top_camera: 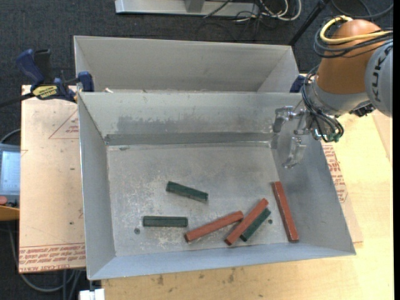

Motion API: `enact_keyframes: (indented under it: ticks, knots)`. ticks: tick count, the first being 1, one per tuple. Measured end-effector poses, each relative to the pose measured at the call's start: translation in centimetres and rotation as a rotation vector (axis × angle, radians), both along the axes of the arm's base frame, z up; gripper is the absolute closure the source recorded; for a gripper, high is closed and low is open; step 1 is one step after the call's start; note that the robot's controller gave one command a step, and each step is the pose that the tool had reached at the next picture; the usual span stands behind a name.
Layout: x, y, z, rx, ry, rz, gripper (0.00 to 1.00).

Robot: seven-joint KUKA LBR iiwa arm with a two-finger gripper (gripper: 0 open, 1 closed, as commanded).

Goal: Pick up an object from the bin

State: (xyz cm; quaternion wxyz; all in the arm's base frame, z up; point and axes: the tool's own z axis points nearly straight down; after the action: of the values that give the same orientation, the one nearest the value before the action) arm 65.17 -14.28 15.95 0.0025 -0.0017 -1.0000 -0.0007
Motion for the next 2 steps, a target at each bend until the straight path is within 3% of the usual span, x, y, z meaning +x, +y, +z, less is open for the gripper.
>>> enact_keyframes:
  ticks: [1, 2]
  knots:
    - [-5.4, -0.5, -9.0, 0.012, -0.007, 0.575, 0.00]
    - [-8.5, 12.6, -5.9, 0.006, -0.008, 0.513, 0.00]
